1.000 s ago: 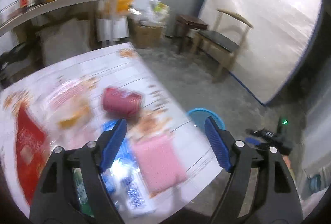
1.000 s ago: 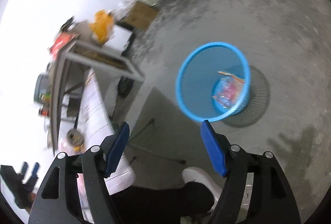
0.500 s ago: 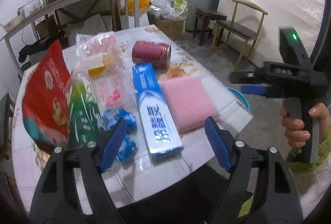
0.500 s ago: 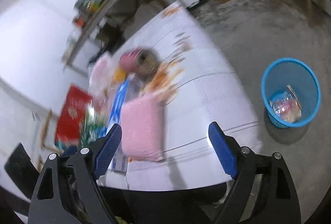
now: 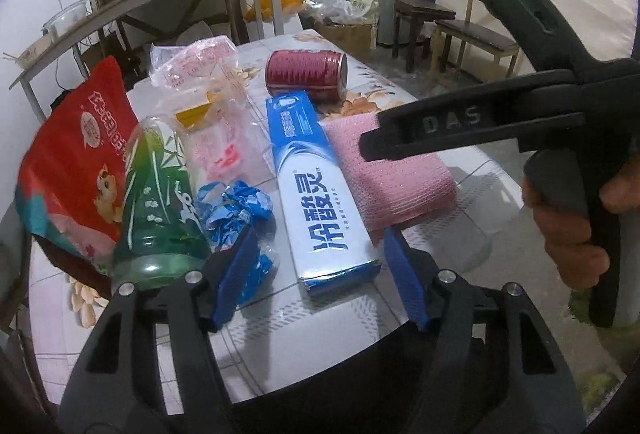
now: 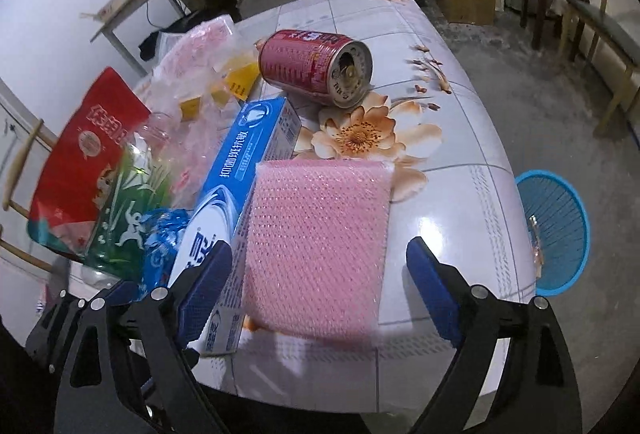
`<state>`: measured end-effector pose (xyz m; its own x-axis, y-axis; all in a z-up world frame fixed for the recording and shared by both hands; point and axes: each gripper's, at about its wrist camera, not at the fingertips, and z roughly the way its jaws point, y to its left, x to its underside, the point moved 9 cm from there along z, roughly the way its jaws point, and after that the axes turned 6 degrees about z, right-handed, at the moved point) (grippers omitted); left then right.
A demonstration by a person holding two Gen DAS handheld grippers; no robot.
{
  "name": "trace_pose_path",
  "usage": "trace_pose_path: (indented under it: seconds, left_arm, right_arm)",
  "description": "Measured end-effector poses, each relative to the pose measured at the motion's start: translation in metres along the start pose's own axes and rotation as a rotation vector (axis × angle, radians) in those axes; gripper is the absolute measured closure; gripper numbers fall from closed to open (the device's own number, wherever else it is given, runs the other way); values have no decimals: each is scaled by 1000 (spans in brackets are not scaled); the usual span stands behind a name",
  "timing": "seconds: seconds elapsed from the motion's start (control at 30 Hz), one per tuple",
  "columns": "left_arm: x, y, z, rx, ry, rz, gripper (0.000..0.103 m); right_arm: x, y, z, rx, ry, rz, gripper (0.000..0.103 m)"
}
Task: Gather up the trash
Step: 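Grasp the toothpaste box with the left tool while the right tool grasps the pink sponge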
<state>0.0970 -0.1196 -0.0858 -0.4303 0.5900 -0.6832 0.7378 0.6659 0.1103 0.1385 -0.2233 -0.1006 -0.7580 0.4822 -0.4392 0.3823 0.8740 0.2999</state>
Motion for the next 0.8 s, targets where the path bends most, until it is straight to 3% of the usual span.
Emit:
trace_pose_path:
  seconds: [0.23, 0.53, 0.8]
  left_arm:
    - [2, -2, 10, 11, 25, -1, 52]
    - [0, -2, 16, -35, 59, 16, 51]
    - [3, -2, 28, 26, 113, -75, 56]
  right_arm:
    - [2, 5, 24, 45, 59, -26, 16]
    - [4, 1, 25, 33, 60, -50, 22]
    - [7, 1, 22, -3, 51, -76, 26]
